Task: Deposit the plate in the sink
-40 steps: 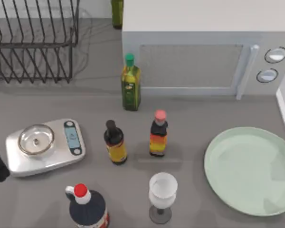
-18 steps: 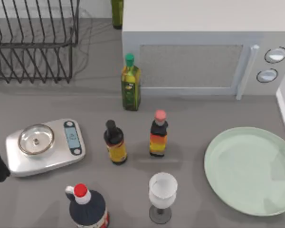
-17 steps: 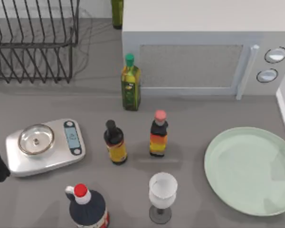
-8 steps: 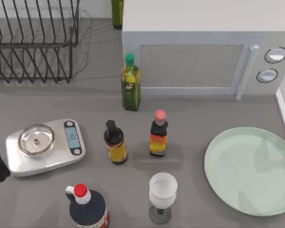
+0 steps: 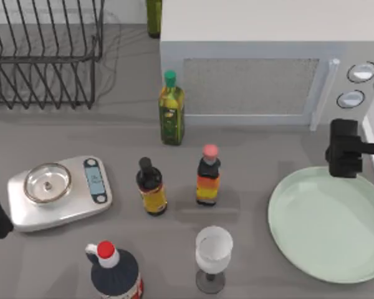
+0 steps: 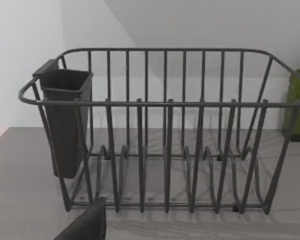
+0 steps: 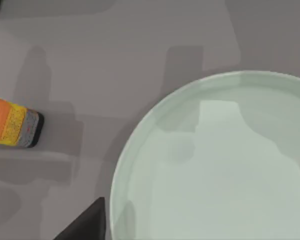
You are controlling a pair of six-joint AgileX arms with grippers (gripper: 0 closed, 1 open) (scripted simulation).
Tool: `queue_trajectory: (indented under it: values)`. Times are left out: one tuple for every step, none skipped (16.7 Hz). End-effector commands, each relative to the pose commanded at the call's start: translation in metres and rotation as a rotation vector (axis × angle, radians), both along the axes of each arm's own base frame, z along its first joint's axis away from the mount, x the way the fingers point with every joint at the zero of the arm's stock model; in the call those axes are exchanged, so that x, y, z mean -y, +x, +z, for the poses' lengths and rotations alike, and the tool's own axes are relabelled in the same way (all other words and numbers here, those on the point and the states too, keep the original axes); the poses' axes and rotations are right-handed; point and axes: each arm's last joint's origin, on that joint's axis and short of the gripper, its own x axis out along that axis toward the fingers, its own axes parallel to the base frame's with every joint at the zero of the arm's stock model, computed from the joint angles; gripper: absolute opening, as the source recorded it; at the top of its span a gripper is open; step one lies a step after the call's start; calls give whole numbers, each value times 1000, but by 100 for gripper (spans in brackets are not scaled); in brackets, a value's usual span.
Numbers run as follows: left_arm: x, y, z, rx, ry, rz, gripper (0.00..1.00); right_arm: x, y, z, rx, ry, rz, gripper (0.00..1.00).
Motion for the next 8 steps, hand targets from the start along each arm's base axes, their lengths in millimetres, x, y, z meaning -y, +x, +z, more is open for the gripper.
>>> queue_trajectory:
  values:
    - [0,0,0,0,0,0,100,-14,13,-3,-84,-19,4,100]
    - [0,0,0,0,0,0,100,-28,24,-7,-163,-41,7,100]
    - [0,0,0,0,0,0,100,-43,35,-13,-236,-66,8,100]
    - [0,0,0,0,0,0,100,-56,44,-20,-303,-93,8,100]
    - [0,0,0,0,0,0,100,-69,51,-28,-363,-121,7,100]
    - [0,0,0,0,0,0,100,-81,57,-36,-414,-147,5,100]
    - [0,0,0,0,0,0,100,-91,62,-42,-456,-171,3,100]
    - [0,0,0,0,0,0,100,-100,65,-48,-491,-192,1,100]
